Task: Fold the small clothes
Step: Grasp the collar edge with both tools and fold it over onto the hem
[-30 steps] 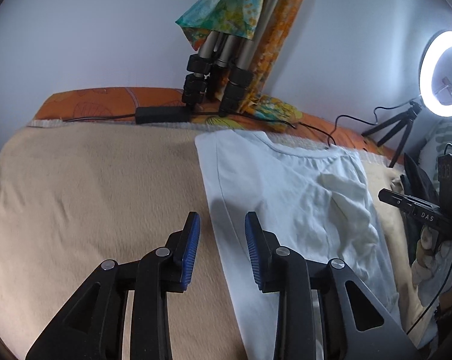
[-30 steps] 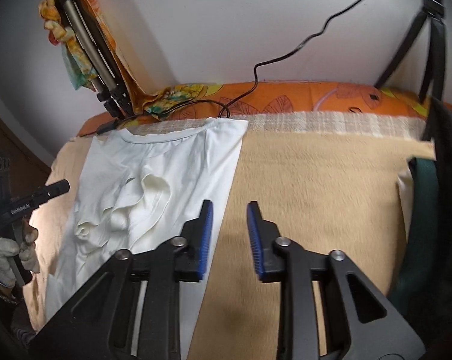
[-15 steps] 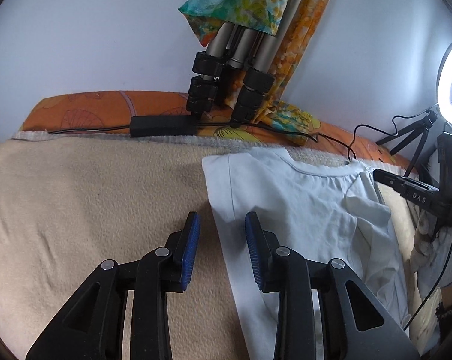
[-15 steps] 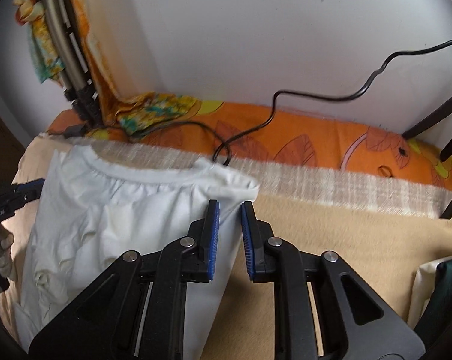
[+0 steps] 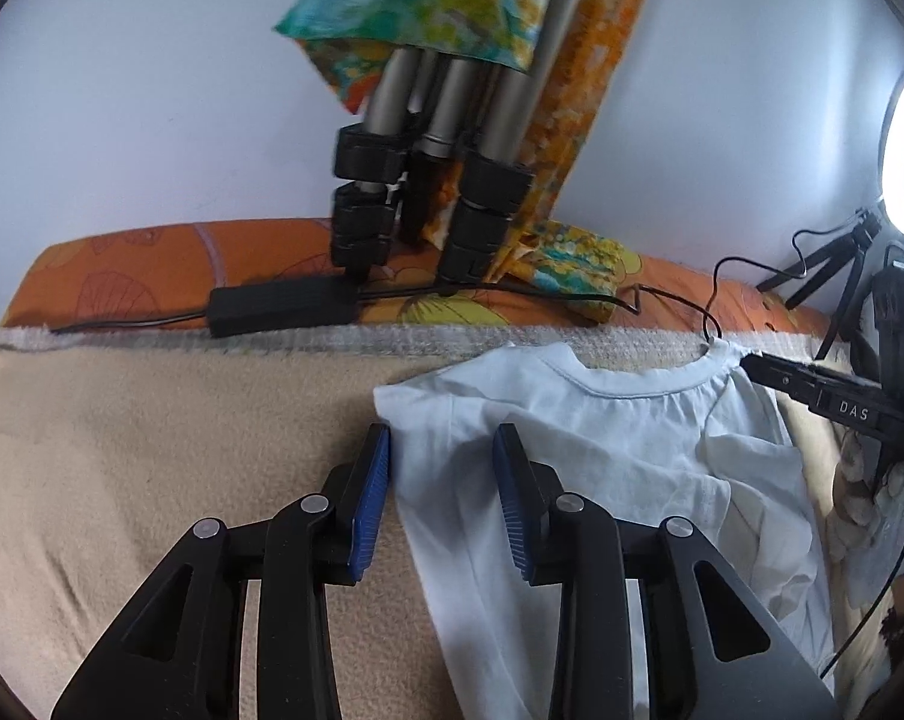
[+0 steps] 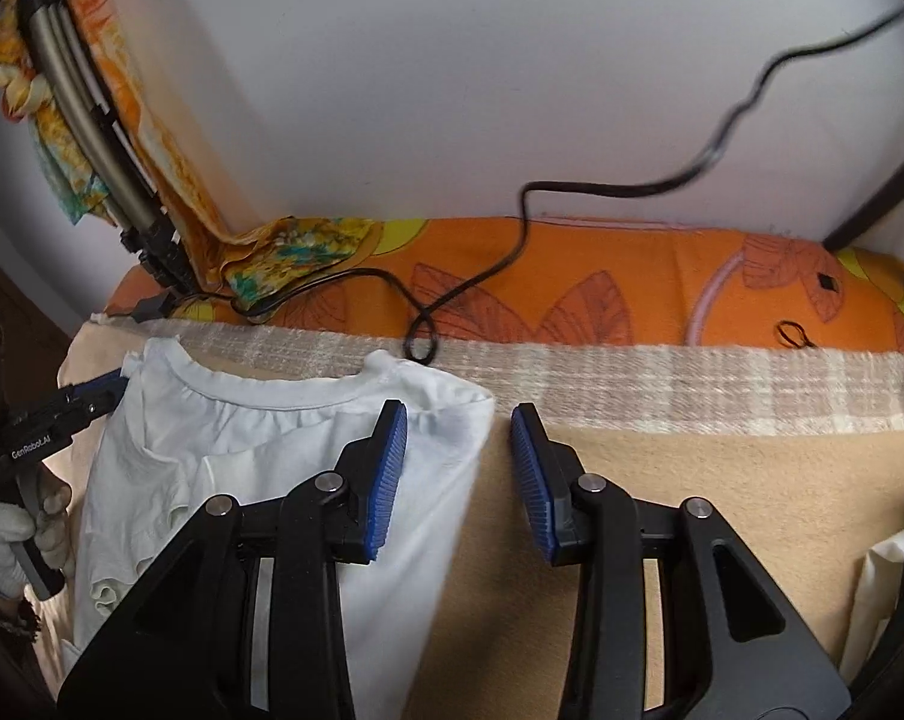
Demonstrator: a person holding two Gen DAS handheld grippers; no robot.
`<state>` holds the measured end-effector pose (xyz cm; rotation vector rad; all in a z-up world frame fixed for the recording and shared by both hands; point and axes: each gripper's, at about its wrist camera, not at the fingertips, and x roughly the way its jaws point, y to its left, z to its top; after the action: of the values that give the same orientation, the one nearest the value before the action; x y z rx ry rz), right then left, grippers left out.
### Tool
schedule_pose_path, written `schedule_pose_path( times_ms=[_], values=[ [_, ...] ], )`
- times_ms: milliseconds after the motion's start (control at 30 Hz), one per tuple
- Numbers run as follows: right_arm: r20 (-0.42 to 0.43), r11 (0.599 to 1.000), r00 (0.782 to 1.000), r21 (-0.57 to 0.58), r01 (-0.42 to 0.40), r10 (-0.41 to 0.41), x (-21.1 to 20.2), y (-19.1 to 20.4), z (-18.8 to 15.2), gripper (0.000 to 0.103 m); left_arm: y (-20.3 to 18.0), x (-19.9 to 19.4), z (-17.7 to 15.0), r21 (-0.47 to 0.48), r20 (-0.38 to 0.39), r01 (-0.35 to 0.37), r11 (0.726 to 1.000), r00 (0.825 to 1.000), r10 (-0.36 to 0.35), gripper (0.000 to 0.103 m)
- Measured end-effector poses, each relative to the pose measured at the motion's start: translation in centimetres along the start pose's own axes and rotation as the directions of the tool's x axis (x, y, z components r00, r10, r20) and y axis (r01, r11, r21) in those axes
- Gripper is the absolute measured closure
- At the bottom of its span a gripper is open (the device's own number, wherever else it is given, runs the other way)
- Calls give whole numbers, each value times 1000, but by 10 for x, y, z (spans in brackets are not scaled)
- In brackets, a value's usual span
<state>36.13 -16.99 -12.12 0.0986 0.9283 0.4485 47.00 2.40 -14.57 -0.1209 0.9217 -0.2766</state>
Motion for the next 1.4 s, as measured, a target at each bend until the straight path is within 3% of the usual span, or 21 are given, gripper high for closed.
schedule_pose_path(
  times_ms=[33, 67, 133, 400, 767, 1067, 1400],
  values=[
    [-4, 1000, 1000, -8, -8, 8, 0, 2, 1, 73, -2, 1, 1, 10, 0, -3, 1000, 1000, 3, 87],
    [-9, 1000, 1000, -15, -13, 13, 1, 4, 1, 82, -4, 2, 1, 17, 0, -9, 1000, 1000, 9, 94],
    [-6, 1000, 1000, -26, -11, 11, 1, 8, 3, 94, -7, 4, 2, 23, 3, -9, 1000, 1000, 9, 99],
    [66, 998, 996, -29, -61, 63, -28, 15, 6, 97, -12, -20, 3, 33, 64, 16, 999, 998, -18, 100],
    [122, 994, 987, -51, -101, 107, -110, 35, -10, 98, -37, -97, -10, 88, 135, 25, 996, 990, -37, 100],
    [134, 991, 986, -98, -90, 103, -187, 63, -62, 98, -63, -163, -57, 128, 159, 25, 991, 986, -46, 100],
    [78, 989, 991, -100, -104, 112, -221, 77, -175, 98, -77, -194, -148, 138, 92, 37, 990, 994, -50, 100]
  ],
)
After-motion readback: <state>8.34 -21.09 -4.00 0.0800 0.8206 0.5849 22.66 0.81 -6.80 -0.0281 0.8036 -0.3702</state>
